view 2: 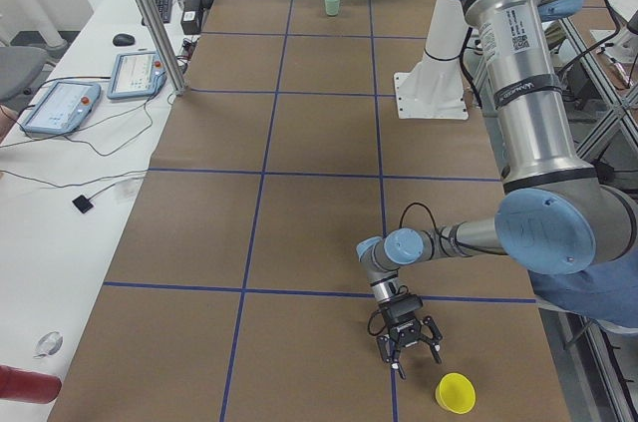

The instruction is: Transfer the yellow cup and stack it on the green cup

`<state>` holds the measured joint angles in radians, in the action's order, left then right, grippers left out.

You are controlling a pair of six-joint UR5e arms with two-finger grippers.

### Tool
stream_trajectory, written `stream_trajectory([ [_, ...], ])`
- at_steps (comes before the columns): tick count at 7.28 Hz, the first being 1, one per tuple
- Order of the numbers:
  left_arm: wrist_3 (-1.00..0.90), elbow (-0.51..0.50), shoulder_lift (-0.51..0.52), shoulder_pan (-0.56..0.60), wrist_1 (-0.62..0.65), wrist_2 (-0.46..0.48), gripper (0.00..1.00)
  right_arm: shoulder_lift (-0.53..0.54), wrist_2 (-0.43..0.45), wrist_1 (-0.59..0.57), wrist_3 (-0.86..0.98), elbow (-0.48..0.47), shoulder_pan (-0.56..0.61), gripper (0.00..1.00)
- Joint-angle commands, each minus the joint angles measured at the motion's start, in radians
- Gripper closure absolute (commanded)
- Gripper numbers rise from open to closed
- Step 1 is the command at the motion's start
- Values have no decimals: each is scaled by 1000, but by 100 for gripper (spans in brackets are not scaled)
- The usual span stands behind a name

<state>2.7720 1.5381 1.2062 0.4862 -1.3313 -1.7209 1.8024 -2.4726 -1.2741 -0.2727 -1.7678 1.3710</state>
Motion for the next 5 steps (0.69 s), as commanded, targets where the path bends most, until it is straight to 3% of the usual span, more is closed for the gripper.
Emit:
stream_trajectory([
  [1, 20, -42, -1, -31, 17, -51, 2, 0, 0, 2, 1, 2, -3, 0],
  [3, 18, -122, -2, -31, -18, -51, 2, 0, -2, 2, 0, -4, -3, 0],
  [5, 24, -139, -2, -34, -52, -52, 2, -5, -3, 2, -2, -18, -3, 0],
])
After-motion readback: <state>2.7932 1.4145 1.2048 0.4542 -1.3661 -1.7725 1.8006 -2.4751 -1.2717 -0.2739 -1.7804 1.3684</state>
